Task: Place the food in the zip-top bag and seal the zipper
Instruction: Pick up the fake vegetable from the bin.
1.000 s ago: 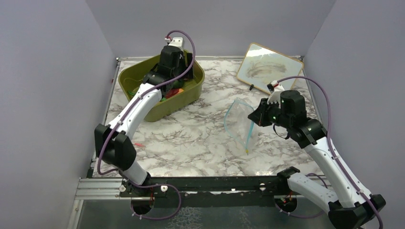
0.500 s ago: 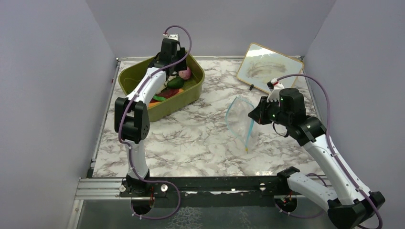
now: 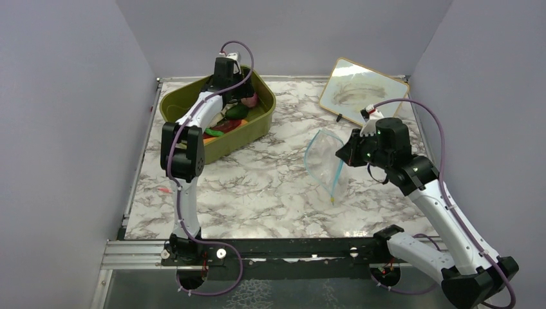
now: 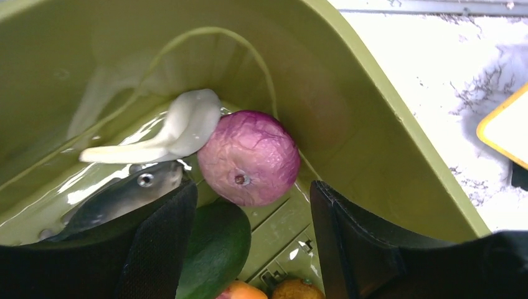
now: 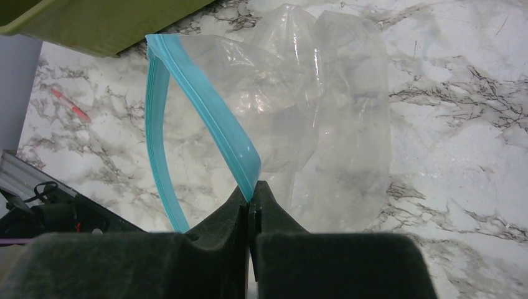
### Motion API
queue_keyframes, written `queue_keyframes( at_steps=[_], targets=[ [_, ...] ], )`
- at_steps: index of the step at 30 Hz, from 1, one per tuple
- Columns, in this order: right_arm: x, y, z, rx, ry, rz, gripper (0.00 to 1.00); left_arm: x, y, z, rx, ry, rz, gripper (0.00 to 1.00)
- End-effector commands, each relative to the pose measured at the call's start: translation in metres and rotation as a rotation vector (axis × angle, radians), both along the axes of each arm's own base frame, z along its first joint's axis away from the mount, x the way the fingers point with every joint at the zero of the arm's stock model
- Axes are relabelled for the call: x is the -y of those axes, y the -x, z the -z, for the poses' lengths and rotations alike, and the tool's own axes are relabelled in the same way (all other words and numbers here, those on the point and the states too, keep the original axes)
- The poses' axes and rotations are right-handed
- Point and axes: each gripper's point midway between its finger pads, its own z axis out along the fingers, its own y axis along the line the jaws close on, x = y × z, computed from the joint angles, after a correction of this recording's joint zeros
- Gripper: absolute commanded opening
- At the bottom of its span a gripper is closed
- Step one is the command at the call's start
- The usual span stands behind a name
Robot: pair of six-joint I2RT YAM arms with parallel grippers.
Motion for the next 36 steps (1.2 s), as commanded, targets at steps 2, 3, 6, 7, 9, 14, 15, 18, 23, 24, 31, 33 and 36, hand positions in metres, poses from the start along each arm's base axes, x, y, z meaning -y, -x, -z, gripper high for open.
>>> queue_keyframes(
  at_steps=[2,3,6,7,9,14,15,18,23,24,31,33,36],
  targets=[
    [0.006,-0.004,-0.015,0.039,-0.005,0.043,0.01,0.021,-0.011,0.006,0.041,0.049,0.117,0.69],
    [0.006,-0.005,-0.014,0.034,-0.006,0.044,0.01,0.021,-0.012,0.009,0.040,0.049,0.117,0.69],
    [0.002,-0.006,-0.017,0.032,-0.023,0.037,0.01,0.022,-0.016,0.020,0.031,0.049,0.116,0.69],
    [0.001,-0.007,-0.018,0.032,-0.029,0.035,0.01,0.022,-0.017,0.022,0.029,0.047,0.117,0.70],
    [0.000,-0.008,-0.019,0.033,-0.032,0.035,0.01,0.022,-0.020,0.027,0.037,0.032,0.123,0.73],
    [-0.001,-0.009,-0.018,0.038,-0.037,0.034,0.01,0.015,-0.029,0.041,0.032,-0.018,0.109,0.80],
    [-0.001,-0.009,-0.018,0.038,-0.038,0.031,0.01,0.016,-0.030,0.042,0.031,-0.023,0.111,0.81],
    [-0.004,-0.010,-0.016,0.030,-0.045,0.025,0.01,0.014,-0.031,0.046,0.028,-0.035,0.107,0.82],
    [-0.006,-0.011,-0.016,0.027,-0.052,0.024,0.01,0.016,-0.027,0.047,0.033,-0.023,0.125,0.70],
    [-0.005,-0.011,-0.015,0.025,-0.050,0.025,0.01,0.017,-0.026,0.047,0.034,-0.020,0.127,0.66],
    [-0.002,-0.007,0.002,-0.032,-0.051,0.063,0.01,0.017,-0.018,0.036,0.043,-0.012,0.137,0.42],
    [-0.004,-0.006,0.006,-0.050,-0.066,0.064,0.01,0.017,-0.014,0.031,0.045,-0.006,0.135,0.38],
    [-0.006,-0.004,0.008,-0.055,-0.084,0.062,0.01,0.014,-0.010,0.021,0.048,-0.007,0.120,0.32]
  ],
)
